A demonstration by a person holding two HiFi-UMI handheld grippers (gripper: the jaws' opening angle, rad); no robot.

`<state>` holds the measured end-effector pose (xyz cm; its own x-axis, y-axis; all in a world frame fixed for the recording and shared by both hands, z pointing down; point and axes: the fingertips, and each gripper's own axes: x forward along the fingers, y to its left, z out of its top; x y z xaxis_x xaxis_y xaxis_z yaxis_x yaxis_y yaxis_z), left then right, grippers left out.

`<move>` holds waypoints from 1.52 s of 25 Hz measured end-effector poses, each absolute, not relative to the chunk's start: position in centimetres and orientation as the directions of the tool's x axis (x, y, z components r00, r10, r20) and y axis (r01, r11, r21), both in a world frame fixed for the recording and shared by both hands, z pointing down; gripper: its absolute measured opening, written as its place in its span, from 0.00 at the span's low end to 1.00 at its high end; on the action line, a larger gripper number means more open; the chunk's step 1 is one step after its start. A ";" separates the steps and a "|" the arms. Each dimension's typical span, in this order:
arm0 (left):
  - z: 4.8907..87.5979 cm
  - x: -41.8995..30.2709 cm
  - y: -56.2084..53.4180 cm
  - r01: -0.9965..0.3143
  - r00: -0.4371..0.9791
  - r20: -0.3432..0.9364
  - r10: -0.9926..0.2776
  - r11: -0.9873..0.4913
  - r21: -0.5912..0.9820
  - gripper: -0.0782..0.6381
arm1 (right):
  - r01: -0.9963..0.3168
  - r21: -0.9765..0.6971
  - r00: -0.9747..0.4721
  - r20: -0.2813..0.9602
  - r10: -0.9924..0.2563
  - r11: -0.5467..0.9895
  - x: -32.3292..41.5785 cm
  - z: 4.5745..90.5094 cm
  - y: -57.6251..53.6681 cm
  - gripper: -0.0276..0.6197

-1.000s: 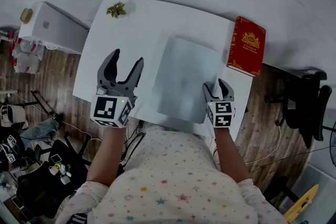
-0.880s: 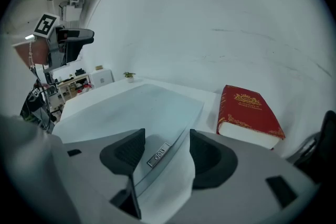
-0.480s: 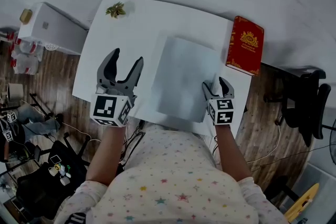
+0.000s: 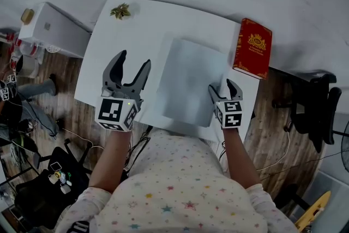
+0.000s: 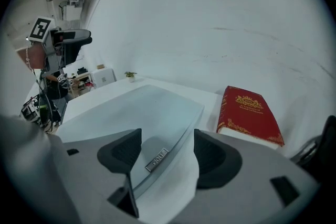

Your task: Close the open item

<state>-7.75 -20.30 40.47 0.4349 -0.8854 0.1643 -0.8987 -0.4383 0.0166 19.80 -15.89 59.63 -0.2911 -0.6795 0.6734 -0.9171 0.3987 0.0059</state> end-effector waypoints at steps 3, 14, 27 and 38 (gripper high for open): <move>40.2 -7.7 -20.3 -0.899 0.435 0.160 -0.886 -0.438 0.014 0.50 | -0.914 0.004 -0.300 0.664 -0.685 0.405 19.4 59.1 -16.1 0.52; 39.5 -7.3 -19.9 -0.895 0.442 0.147 -0.885 -0.446 0.007 0.50 | -0.915 -0.014 -0.329 0.605 -0.725 0.404 18.5 56.0 -16.8 0.52; 38.6 -6.3 -19.6 -0.882 0.470 0.127 -0.874 -0.470 0.032 0.50 | -0.922 -0.003 -0.336 0.504 -0.796 0.387 18.6 50.3 -17.2 0.48; 37.1 -5.9 -19.5 -0.874 0.485 0.087 -0.870 -0.481 0.060 0.50 | -0.919 0.000 -0.361 0.405 -0.840 0.394 17.9 45.1 -17.5 0.43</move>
